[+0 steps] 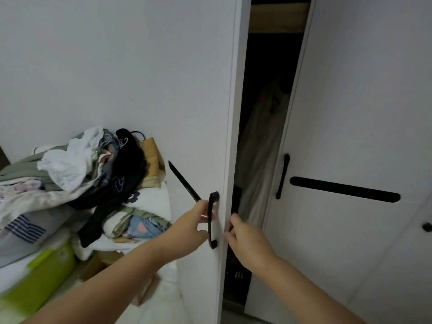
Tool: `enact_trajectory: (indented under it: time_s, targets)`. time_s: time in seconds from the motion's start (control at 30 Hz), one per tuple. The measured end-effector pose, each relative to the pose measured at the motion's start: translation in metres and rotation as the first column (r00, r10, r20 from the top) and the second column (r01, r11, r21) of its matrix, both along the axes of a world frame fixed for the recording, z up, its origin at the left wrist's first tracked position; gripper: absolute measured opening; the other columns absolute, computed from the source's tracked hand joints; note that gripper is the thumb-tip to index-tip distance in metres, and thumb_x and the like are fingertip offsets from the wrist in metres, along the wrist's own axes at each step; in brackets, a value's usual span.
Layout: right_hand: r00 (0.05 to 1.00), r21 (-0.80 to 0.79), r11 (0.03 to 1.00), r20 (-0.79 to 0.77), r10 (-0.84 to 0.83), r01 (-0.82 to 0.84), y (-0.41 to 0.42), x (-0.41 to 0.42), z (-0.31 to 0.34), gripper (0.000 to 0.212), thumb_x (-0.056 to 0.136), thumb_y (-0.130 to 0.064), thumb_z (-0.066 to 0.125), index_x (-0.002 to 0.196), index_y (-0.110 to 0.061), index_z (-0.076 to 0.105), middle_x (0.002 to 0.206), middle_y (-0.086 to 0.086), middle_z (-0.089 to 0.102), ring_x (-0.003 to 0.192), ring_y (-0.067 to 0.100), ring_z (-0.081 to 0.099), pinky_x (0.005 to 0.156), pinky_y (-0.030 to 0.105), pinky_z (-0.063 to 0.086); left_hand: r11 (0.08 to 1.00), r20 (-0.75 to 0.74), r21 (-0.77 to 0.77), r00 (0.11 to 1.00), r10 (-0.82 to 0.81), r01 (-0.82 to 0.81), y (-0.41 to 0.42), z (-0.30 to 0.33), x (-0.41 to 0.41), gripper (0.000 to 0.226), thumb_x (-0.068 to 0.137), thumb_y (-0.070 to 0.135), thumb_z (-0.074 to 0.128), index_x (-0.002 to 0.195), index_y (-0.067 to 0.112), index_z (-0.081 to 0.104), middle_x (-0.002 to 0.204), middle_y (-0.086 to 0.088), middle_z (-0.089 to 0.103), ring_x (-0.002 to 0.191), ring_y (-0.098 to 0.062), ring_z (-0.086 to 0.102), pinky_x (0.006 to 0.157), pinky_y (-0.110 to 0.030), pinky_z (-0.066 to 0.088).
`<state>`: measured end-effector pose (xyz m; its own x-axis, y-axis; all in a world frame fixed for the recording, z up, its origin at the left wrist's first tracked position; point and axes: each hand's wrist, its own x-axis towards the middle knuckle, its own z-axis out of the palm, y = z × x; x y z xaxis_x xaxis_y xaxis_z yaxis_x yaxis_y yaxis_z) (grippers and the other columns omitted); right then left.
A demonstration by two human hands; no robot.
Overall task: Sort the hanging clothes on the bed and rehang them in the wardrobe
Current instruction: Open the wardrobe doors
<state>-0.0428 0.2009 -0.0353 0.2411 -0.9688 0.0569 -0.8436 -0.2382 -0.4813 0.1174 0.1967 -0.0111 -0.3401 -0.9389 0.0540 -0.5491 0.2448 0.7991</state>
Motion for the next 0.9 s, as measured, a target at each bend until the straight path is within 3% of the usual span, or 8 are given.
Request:
enact_trajectory:
  time_s: [0.2, 0.33, 0.43, 0.53, 0.6, 0.67, 0.8, 0.9]
  targets:
    - [0.993, -0.049, 0.992, -0.027, 0.116, -0.117, 0.037, 0.07, -0.003, 0.027, 0.098, -0.034, 0.04, 0.123, -0.023, 0.039, 0.095, -0.003, 0.061, 0.071, 0.008, 0.056, 0.058, 0.021, 0.047, 0.993, 0.042, 0.032, 0.993, 0.113, -0.115, 0.039, 0.005, 0.069, 0.052, 0.084, -0.008, 0.043, 0.123, 0.025, 0.039, 0.119, 0.011, 0.05, 0.12, -0.008, 0.048, 0.099, -0.036, 0.045]
    - [0.975, -0.045, 0.977, -0.095, 0.202, -0.207, 0.049, 0.12, -0.005, 0.029, 0.099, -0.033, 0.042, 0.126, -0.025, 0.035, 0.105, 0.0, 0.064, 0.086, 0.016, 0.064, 0.073, 0.035, 0.057, 0.983, 0.021, 0.061, 0.985, 0.173, -0.174, 0.058, 0.008, 0.119, 0.063, 0.085, -0.008, 0.042, 0.128, 0.036, 0.033, 0.125, 0.013, 0.046, 0.116, -0.007, 0.049, 0.074, -0.013, 0.047]
    - [0.958, -0.043, 0.961, -0.105, 0.266, -0.272, 0.055, 0.157, -0.004, 0.037, 0.099, -0.031, 0.04, 0.134, -0.022, 0.03, 0.118, 0.003, 0.06, 0.099, 0.018, 0.063, 0.082, 0.03, 0.055, 0.974, 0.005, 0.069, 0.977, 0.214, -0.214, 0.065, 0.008, 0.154, 0.074, 0.082, -0.014, 0.038, 0.126, 0.044, 0.028, 0.126, 0.017, 0.043, 0.117, -0.007, 0.05, 0.075, -0.005, 0.045]
    - [0.949, -0.022, 0.951, -0.076, 0.305, -0.307, 0.055, 0.191, -0.002, 0.046, 0.099, -0.027, 0.042, 0.141, -0.021, 0.024, 0.13, 0.003, 0.053, 0.11, 0.018, 0.059, 0.088, 0.028, 0.049, 0.964, -0.011, 0.076, 0.967, 0.255, -0.253, 0.069, 0.01, 0.183, 0.083, 0.08, -0.018, 0.037, 0.14, 0.039, 0.023, 0.132, 0.019, 0.038, 0.123, -0.007, 0.046, 0.085, -0.008, 0.044]
    - [0.94, -0.003, 0.941, -0.054, 0.337, -0.338, 0.053, 0.211, -0.005, 0.05, 0.098, -0.026, 0.045, 0.142, -0.021, 0.021, 0.135, 0.002, 0.049, 0.114, 0.019, 0.057, 0.092, 0.029, 0.048, 0.964, -0.032, 0.064, 0.965, 0.261, -0.258, 0.068, 0.011, 0.198, 0.083, 0.08, -0.02, 0.037, 0.134, 0.041, 0.024, 0.13, 0.025, 0.037, 0.125, 0.001, 0.039, 0.089, -0.008, 0.042]
    - [0.927, 0.02, 0.928, -0.036, 0.373, -0.372, 0.048, 0.227, -0.008, 0.054, 0.097, -0.025, 0.047, 0.143, -0.022, 0.02, 0.139, 0.001, 0.044, 0.117, 0.019, 0.055, 0.094, 0.03, 0.047, 0.959, -0.059, 0.068, 0.959, 0.279, -0.275, 0.064, 0.013, 0.213, 0.082, 0.08, -0.022, 0.036, 0.127, 0.044, 0.025, 0.125, 0.028, 0.038, 0.118, 0.009, 0.039, 0.083, -0.003, 0.042]
    - [0.893, 0.033, 0.895, -0.06, 0.446, -0.445, 0.034, 0.251, -0.011, 0.058, 0.096, -0.023, 0.048, 0.145, -0.024, 0.016, 0.155, 0.0, 0.02, 0.123, 0.019, 0.051, 0.097, 0.028, 0.046, 0.948, -0.076, 0.075, 0.946, 0.316, -0.311, 0.057, 0.01, 0.242, 0.092, 0.075, -0.025, 0.031, 0.128, 0.05, 0.026, 0.138, 0.021, 0.04, 0.129, 0.003, 0.035, 0.087, -0.005, 0.043]
    - [0.87, 0.08, 0.874, -0.091, 0.484, -0.478, 0.024, 0.263, -0.015, 0.07, 0.096, -0.019, 0.049, 0.15, -0.026, 0.004, 0.159, -0.006, -0.006, 0.128, 0.02, 0.046, 0.101, 0.03, 0.044, 0.943, -0.046, 0.061, 0.943, 0.331, -0.328, 0.057, 0.003, 0.261, 0.102, 0.072, -0.021, 0.033, 0.134, 0.058, 0.018, 0.146, 0.029, 0.028, 0.135, 0.002, 0.029, 0.102, -0.019, 0.041]
